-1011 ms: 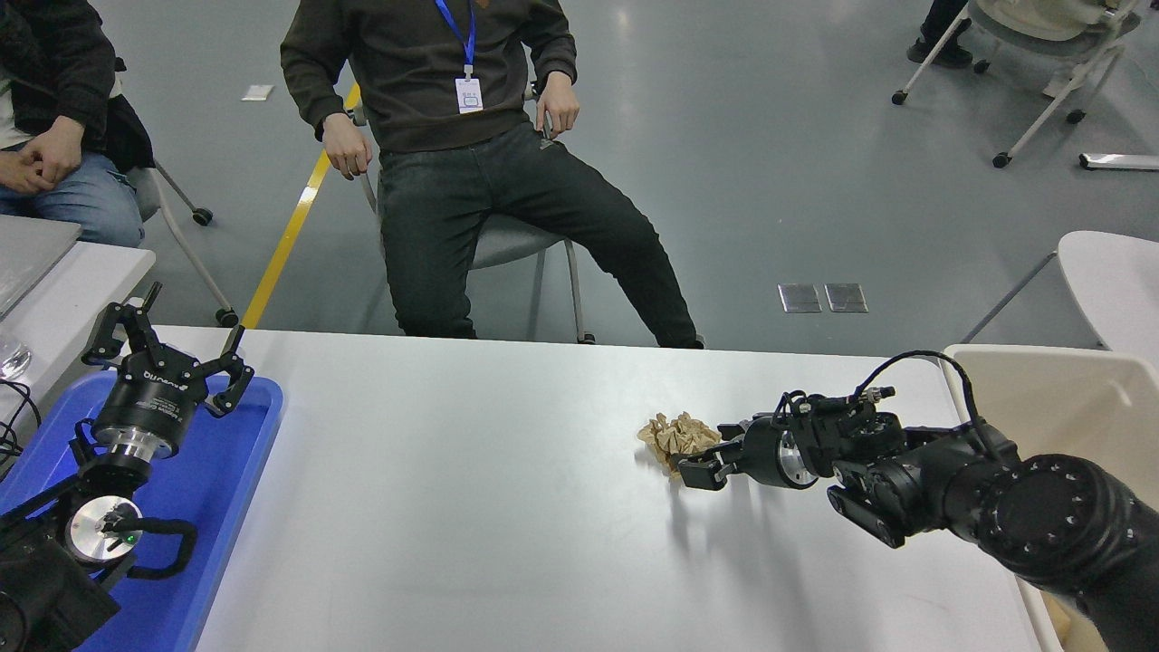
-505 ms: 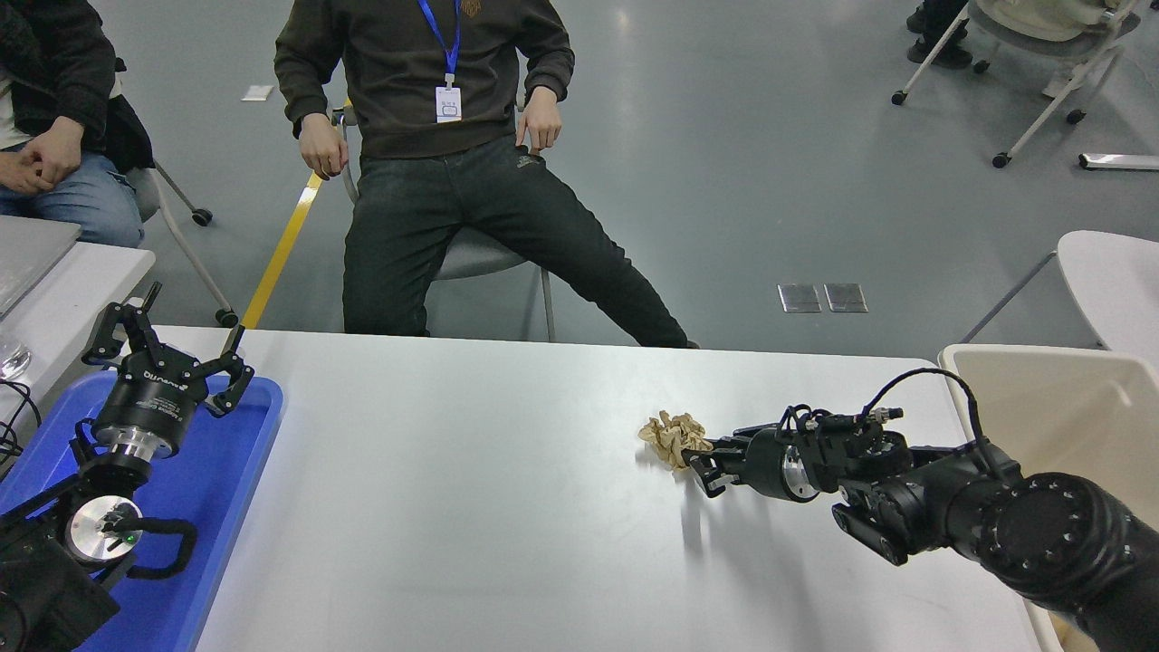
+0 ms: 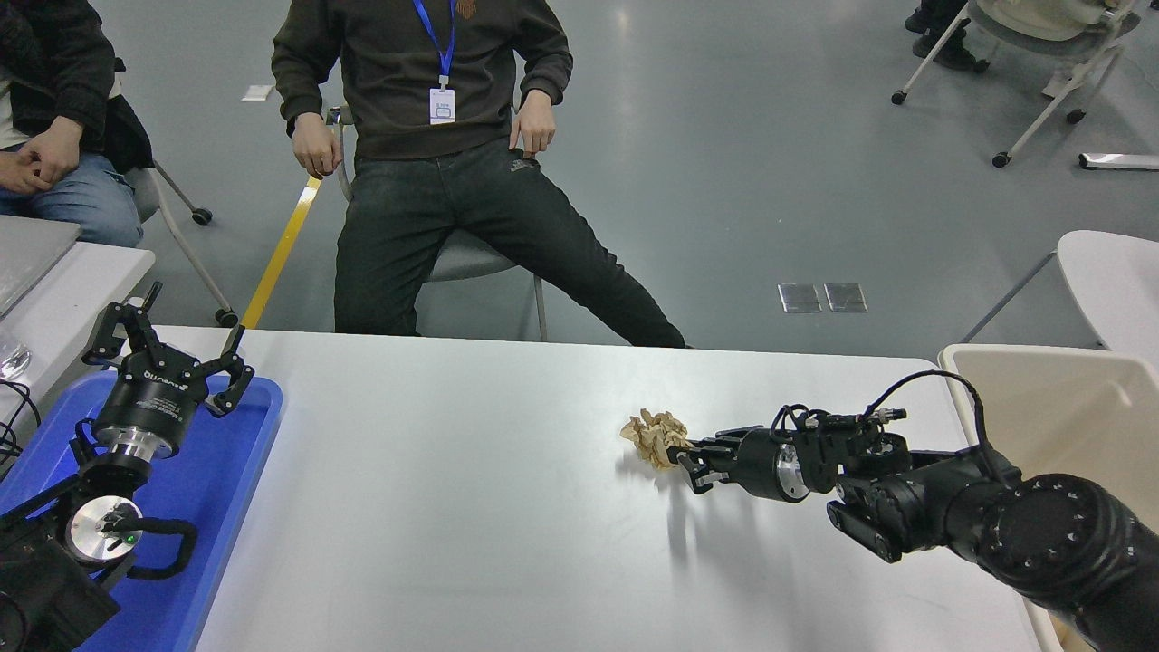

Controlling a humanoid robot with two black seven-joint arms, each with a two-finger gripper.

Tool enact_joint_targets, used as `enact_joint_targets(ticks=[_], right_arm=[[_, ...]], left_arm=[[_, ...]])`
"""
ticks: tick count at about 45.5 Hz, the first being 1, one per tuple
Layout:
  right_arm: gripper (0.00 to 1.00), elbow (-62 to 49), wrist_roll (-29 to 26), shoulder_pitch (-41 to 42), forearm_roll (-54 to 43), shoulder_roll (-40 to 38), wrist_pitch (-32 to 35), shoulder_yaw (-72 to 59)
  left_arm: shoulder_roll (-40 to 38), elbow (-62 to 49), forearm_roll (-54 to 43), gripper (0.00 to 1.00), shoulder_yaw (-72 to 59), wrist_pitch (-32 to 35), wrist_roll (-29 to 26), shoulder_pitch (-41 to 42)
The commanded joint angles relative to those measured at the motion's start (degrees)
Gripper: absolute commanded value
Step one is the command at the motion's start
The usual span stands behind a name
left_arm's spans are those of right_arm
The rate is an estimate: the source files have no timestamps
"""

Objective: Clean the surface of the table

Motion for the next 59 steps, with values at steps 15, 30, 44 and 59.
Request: enact_joint_targets(ticks=[15,30,44,59], right_arm=[[0.0,2.2,9.4,2.4,1.4,0.0,0.3,14.6],[0.0,3.5,8.7,3.5,1.5,0.0,1.7,31.6],[0.0,3.1,5.1,8.0,13.9,-8.2,6.2,37.5],[0.0,-2.6,-0.2,8.8,23.6,-14.9,8.1,37.7]], left_arm=[[0.0,-0.1,0.0,1.0,0.0,0.0,0.0,0.0],[0.0,-0.1,0.0,1.0,0.0,0.0,0.0,0.0],[0.0,0.0,0.0,1.0,0.0,0.0,0.0,0.0],[0.0,0.0,0.0,1.0,0.0,0.0,0.0,0.0]])
